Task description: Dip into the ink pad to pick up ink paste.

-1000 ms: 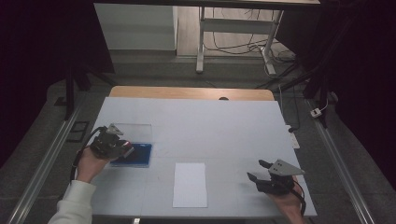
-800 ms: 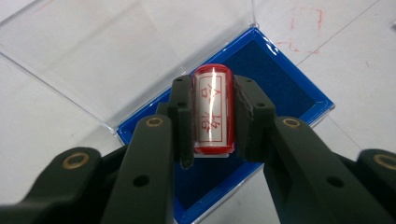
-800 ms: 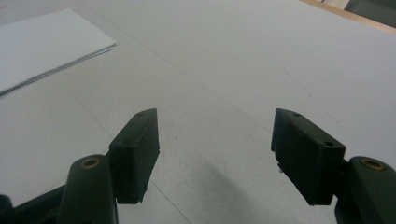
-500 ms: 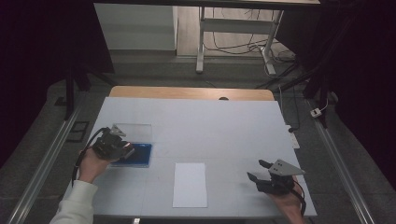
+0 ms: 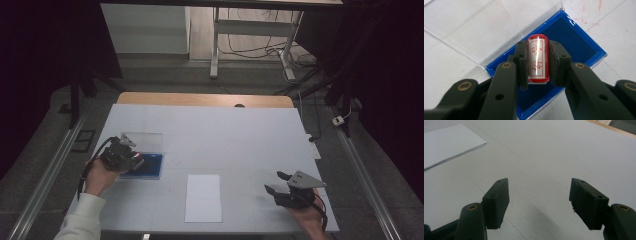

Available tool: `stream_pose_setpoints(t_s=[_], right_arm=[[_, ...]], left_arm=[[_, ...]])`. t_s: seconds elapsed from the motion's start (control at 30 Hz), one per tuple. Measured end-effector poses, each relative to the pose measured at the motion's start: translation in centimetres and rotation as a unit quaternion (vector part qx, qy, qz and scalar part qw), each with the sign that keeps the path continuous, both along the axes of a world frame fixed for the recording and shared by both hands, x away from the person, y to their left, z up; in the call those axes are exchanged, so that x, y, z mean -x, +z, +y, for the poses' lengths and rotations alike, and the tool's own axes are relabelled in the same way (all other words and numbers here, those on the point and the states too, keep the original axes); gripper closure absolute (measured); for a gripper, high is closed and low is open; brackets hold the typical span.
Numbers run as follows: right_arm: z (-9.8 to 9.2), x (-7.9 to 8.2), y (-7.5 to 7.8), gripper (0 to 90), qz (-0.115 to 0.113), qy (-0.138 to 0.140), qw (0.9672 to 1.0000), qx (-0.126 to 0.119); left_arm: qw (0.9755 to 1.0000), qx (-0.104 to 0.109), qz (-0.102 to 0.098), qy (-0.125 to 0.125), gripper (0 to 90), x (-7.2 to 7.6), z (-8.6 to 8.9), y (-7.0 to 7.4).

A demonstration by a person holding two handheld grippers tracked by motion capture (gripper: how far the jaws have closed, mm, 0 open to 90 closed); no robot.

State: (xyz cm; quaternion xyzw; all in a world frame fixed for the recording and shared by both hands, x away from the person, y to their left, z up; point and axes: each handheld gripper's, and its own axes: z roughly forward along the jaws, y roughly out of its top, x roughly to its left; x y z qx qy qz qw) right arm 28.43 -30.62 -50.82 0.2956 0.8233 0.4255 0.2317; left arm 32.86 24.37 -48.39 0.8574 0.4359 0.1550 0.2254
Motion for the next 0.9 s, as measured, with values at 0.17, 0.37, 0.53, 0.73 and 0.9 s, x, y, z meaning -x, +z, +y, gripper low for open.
stream_pose_setpoints(t_s=[0.17, 0.37, 0.53, 0.73, 0.9], right_arm=[[-0.02, 0.02, 0.03, 31.8, -0.001, 0.000, 1.0000, 0.000], [0.13, 0.09, 0.07, 31.8, -0.003, 0.000, 1.0000, 0.001], [0.21, 0.19, 0.17, 31.8, -0.004, 0.002, 1.0000, 0.002], [0.26, 0.30, 0.28, 31.7, -0.007, 0.003, 1.0000, 0.001], [0.11, 0.32, 0.34, 31.8, -0.008, 0.002, 1.0000, 0.001]], left_arm=[[1.0000, -0.007, 0.005, -0.001, 71.0, -0.11, -0.17, 0.04], [0.9998, 0.001, 0.018, 0.004, 71.1, -0.45, 0.03, -0.26], [0.9998, -0.005, 0.020, 0.004, 71.3, -0.50, -0.16, -0.35], [0.9997, -0.014, 0.019, 0.004, 71.2, -0.52, -0.39, -0.42], [0.9997, -0.011, 0.020, 0.003, 71.3, -0.56, -0.30, -0.47]])
